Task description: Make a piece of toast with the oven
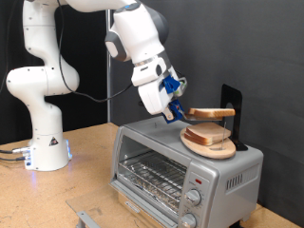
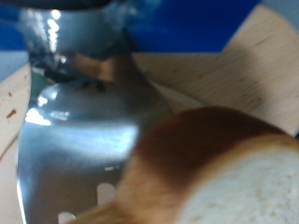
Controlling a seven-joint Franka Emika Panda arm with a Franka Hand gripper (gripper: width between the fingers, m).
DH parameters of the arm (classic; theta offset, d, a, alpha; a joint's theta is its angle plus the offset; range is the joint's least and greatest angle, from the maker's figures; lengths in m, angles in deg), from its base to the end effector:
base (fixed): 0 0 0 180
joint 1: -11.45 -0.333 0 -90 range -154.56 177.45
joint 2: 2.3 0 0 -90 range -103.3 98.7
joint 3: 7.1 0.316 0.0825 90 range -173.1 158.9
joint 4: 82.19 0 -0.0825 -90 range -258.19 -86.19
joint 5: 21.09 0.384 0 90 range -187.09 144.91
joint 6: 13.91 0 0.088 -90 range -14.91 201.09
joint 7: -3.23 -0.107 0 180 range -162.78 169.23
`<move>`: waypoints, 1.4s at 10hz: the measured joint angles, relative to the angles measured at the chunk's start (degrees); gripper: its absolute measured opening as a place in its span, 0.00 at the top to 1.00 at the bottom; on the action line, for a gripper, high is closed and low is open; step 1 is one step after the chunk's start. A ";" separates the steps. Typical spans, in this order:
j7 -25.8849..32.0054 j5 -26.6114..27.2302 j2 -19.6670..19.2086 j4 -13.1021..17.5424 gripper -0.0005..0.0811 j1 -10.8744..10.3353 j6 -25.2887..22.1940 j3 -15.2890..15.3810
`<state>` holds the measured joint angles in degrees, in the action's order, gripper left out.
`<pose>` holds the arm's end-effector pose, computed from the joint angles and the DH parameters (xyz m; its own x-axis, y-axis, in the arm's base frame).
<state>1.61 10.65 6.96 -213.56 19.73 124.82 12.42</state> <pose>0.5049 0.1066 0.4421 0.9536 -0.2318 0.1923 -0.1388 -0.9049 -0.4022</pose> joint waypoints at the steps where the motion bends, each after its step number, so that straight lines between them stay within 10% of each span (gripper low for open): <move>1: 0.39 0.70 1.37 -0.49 0.50 0.05 -1.36 -0.54; 14: 0.07 -1.75 2.32 -3.15 0.50 2.87 -3.95 -1.73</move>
<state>1.67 8.90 9.28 -216.72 22.60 120.87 10.69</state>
